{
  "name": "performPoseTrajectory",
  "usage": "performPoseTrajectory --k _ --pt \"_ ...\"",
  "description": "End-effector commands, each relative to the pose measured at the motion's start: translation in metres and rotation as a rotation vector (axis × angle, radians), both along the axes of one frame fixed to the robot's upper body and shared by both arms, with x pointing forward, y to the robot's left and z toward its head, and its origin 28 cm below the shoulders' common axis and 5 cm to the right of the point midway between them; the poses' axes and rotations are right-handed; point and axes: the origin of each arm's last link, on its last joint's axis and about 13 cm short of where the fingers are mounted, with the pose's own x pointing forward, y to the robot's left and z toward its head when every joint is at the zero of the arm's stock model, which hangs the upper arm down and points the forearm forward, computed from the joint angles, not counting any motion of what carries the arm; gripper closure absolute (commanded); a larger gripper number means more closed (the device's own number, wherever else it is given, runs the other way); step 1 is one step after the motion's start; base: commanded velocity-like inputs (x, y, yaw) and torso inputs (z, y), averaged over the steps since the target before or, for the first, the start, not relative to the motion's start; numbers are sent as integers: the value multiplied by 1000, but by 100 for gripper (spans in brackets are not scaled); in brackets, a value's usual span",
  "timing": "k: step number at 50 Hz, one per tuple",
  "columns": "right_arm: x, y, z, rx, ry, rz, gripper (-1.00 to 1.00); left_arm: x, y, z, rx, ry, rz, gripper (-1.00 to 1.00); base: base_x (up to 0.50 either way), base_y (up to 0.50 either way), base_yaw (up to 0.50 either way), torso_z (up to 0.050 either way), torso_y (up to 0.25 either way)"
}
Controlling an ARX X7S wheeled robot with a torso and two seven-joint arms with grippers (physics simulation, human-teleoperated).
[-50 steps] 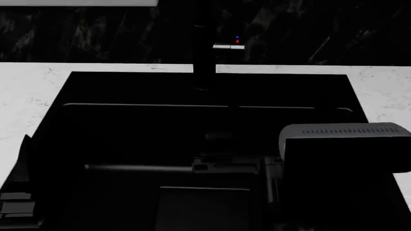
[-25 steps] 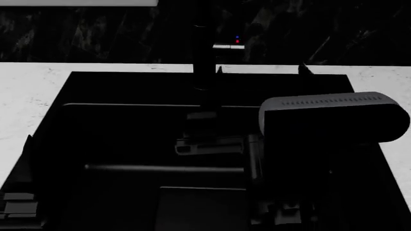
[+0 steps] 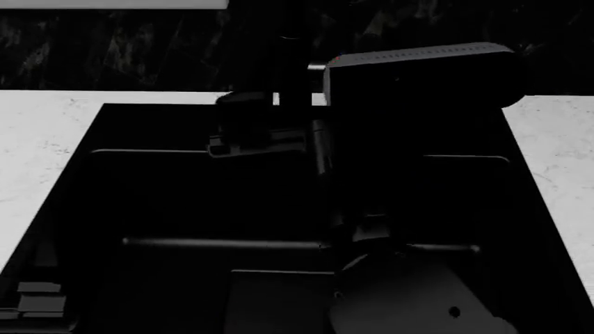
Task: Turn the sink spout to the right.
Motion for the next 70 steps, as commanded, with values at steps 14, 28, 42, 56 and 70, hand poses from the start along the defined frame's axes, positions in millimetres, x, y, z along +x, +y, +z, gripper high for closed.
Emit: performPoseTrajectory --k 14,28,42,56,70 --pt "29 18 21 31 -5 31 -100 1 0 -1 6 5 -3 -100 0 0 0 0 0" --pt "48 26 29 47 6 23 -100 1 0 -1 -1 4 -5 -100 0 0 0 0 0" --pt "62 31 35 52 5 28 -100 1 0 -1 -1 4 -8 -100 0 0 0 0 0" --pt "79 32 39 43 19 19 -100 1 0 -1 -3 7 -9 -100 0 0 0 0 0" --pt "99 35 43 32 32 11 -100 2 1 -2 -7 8 -14 -100 0 0 0 0 0"
